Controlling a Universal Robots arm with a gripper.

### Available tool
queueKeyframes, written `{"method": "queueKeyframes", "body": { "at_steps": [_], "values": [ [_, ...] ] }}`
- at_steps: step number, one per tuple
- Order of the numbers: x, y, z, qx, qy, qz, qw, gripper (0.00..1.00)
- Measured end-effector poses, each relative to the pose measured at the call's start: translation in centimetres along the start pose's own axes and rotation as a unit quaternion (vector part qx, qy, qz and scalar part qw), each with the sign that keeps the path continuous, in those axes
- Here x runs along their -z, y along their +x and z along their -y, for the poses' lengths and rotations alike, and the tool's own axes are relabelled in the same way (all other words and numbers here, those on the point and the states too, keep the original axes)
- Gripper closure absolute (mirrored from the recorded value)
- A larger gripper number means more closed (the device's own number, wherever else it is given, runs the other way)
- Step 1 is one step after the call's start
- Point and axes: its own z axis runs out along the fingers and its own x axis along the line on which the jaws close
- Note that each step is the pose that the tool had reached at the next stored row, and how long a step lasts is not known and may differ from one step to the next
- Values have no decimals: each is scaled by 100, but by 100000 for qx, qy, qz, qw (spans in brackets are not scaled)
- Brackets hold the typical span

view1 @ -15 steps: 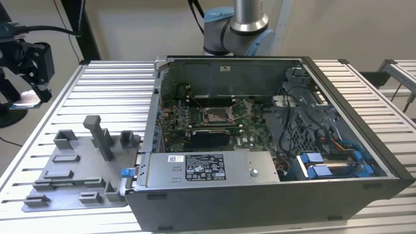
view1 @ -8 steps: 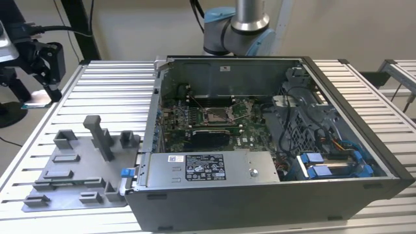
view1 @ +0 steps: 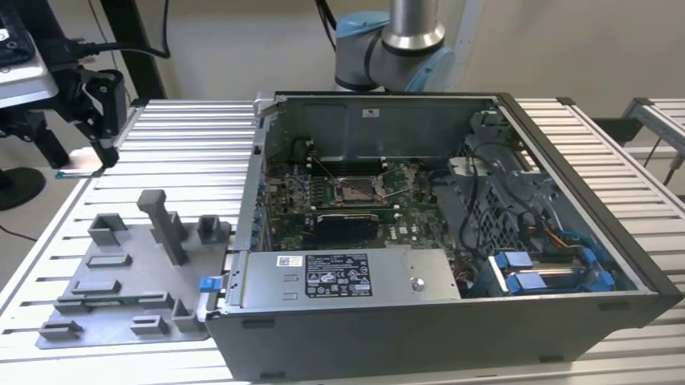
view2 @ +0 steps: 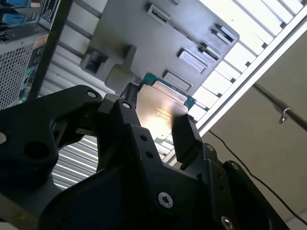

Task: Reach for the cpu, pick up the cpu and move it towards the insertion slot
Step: 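Pick up the cpu and move it towards the insertion slot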

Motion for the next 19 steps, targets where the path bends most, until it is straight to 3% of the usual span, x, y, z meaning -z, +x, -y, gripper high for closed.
{"method": "queueKeyframes", "body": {
  "at_steps": [19],
  "values": [
    [2,-384,6,1,-2,1,100000,100]
  ]
}}
